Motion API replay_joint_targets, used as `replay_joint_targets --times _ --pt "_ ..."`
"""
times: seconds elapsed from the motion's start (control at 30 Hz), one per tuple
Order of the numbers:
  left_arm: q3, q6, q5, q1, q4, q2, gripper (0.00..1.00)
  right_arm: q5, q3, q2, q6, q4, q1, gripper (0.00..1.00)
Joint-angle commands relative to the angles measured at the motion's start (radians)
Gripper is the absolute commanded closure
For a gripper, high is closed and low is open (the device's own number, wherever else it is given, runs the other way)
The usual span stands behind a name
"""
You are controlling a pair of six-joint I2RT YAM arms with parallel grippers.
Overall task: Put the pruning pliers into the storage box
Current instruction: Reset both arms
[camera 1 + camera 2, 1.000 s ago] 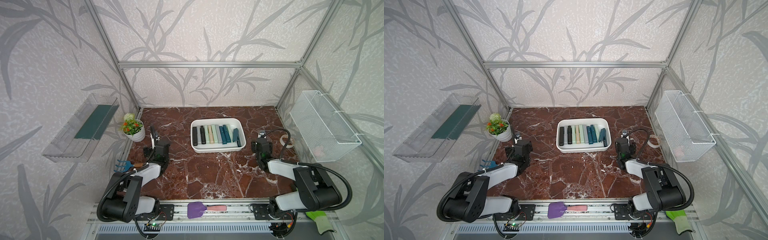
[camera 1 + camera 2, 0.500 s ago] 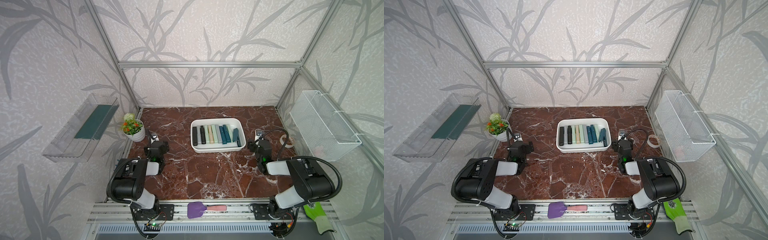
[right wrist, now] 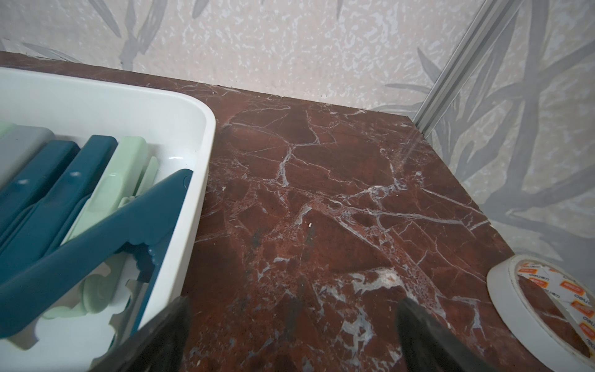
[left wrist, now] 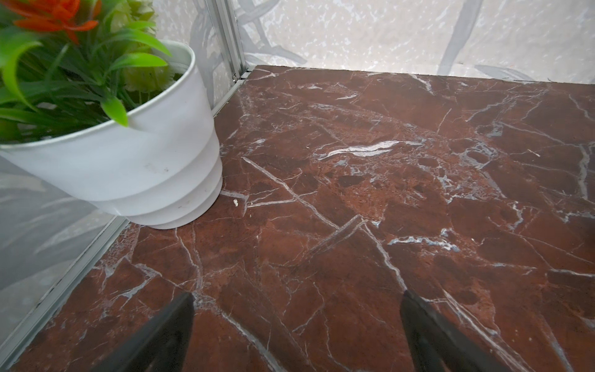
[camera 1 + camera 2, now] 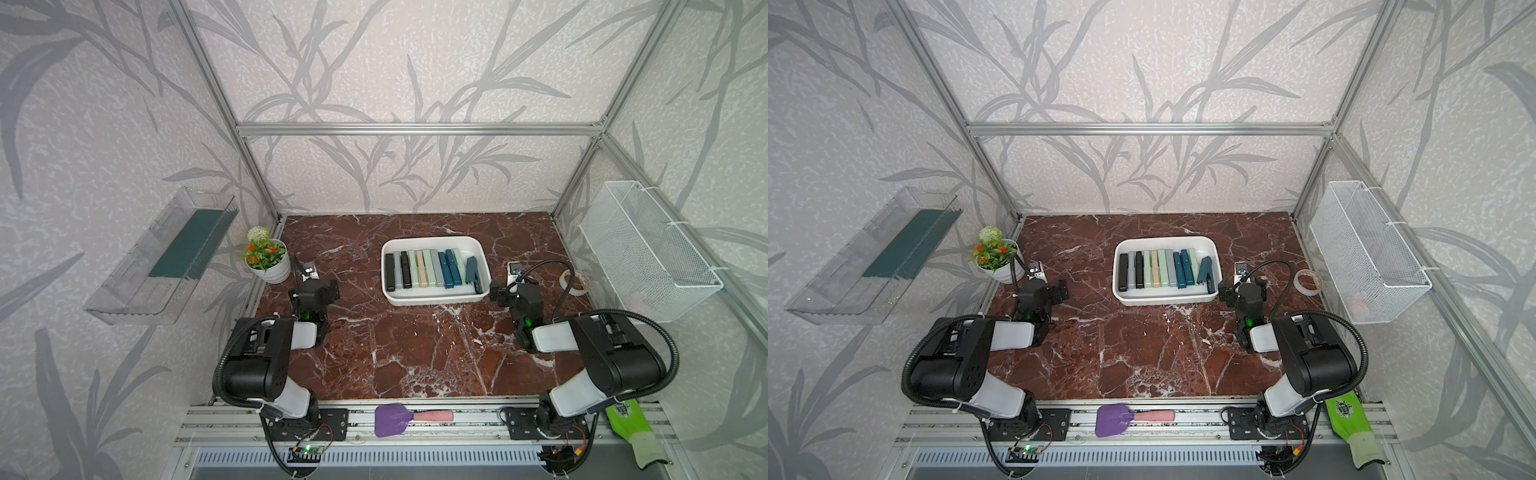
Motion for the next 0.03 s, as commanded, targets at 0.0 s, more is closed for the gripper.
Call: replay_joint_targets --times 0.0 --pt "0.017 0.014 0.006 0.006 -0.001 -0.019 0.01 -0.037 0.018 0.005 0.002 0.009 -0.010 0.01"
